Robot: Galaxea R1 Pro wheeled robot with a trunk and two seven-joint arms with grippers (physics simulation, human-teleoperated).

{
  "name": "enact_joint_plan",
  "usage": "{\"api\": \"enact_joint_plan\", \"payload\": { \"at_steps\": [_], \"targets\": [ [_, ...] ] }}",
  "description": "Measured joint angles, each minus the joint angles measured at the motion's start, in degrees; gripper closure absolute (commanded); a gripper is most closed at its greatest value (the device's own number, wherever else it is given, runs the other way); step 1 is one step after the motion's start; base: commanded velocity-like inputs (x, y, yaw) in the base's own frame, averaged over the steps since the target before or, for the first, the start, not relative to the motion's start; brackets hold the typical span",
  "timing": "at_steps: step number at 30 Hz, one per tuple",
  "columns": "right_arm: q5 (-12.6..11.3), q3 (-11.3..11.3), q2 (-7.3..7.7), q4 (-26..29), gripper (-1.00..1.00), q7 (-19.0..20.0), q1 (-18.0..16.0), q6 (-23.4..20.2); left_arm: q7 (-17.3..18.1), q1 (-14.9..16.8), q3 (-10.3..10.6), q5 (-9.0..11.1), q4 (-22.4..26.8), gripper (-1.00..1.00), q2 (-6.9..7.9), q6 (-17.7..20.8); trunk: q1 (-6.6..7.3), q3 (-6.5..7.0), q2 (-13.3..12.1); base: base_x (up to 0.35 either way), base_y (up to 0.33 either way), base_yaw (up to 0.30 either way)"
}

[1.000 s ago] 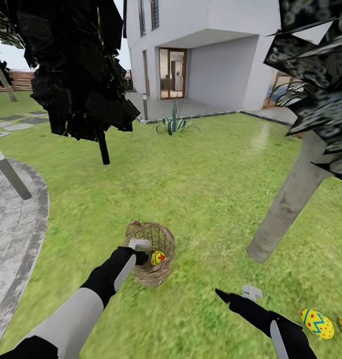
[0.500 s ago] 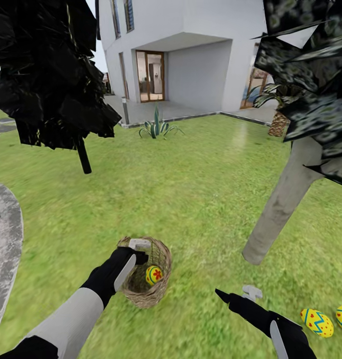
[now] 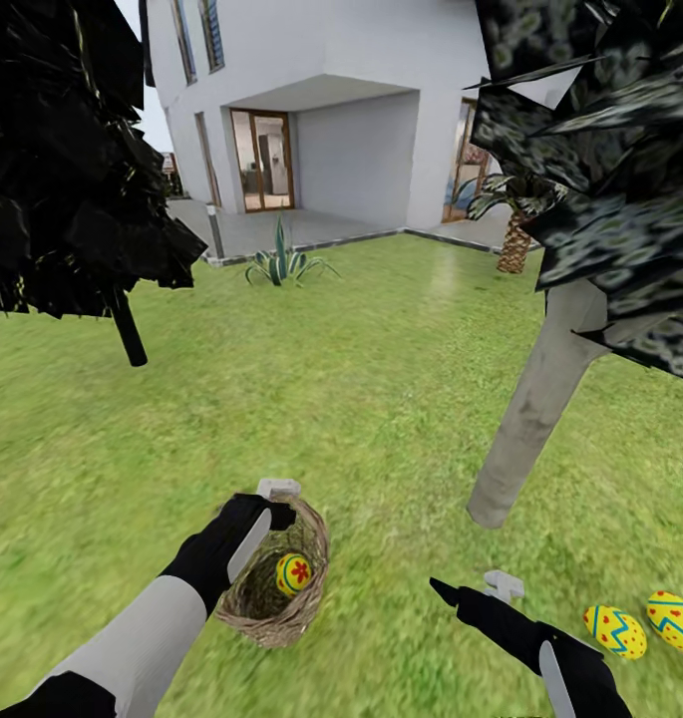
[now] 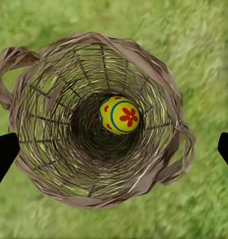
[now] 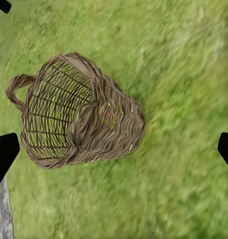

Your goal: Take the three Easter eggs out of the wicker basket on the lawn in the garden, then place them on the lawn next to a single tree (choose any tree) so that all three eggs are next to the same tree and none are left in the basket.

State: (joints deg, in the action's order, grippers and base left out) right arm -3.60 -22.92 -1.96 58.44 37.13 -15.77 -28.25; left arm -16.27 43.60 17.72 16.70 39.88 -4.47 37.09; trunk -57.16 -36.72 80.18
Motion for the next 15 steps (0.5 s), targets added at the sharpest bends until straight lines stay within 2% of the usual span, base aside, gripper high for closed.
{"api": "enact_joint_plan", "payload": {
  "at_steps": [7,15],
  "targets": [
    [0.0,0.0,-0.03,0.0,-1.00,0.0,0.0,0.0,0.0,0.0,0.0,0.0,0.0,-1.00,0.00,0.1,0.00,0.50,0.0,0.013,0.034,-0.173],
    [0.0,0.0,-0.01,0.0,-1.00,0.0,0.0,0.0,0.0,0.0,0.0,0.1,0.0,-1.00,0.14,0.7,0.01,0.66,0.0,0.121,0.234,-0.036]
  ]
}}
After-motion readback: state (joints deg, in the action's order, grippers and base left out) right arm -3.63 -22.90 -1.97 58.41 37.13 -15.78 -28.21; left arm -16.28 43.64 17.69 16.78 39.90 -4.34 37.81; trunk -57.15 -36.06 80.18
